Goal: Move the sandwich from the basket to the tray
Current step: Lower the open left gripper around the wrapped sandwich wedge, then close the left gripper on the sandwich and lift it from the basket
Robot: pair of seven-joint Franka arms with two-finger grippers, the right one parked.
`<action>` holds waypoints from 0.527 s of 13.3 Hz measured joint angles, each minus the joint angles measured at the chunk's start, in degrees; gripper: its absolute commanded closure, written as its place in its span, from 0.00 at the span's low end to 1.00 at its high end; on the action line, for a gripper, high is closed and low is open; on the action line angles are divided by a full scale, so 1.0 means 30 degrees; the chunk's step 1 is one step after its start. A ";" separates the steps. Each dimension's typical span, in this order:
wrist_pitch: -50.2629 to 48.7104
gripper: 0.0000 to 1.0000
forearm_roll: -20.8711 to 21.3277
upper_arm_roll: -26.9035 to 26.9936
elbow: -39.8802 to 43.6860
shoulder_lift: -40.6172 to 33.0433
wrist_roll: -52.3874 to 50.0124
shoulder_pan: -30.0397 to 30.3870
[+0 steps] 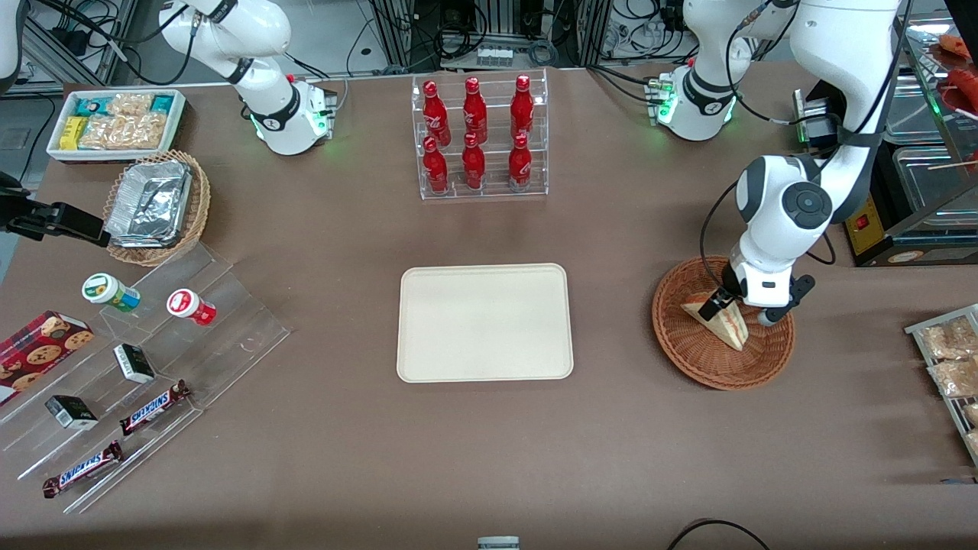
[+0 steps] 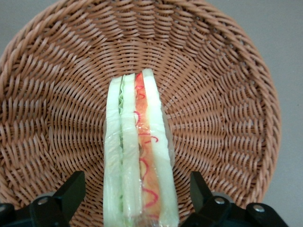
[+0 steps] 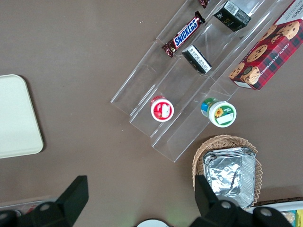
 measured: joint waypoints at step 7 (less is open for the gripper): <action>-0.0879 0.84 0.0001 -0.0003 0.0267 -0.0814 -0.0401 -0.0021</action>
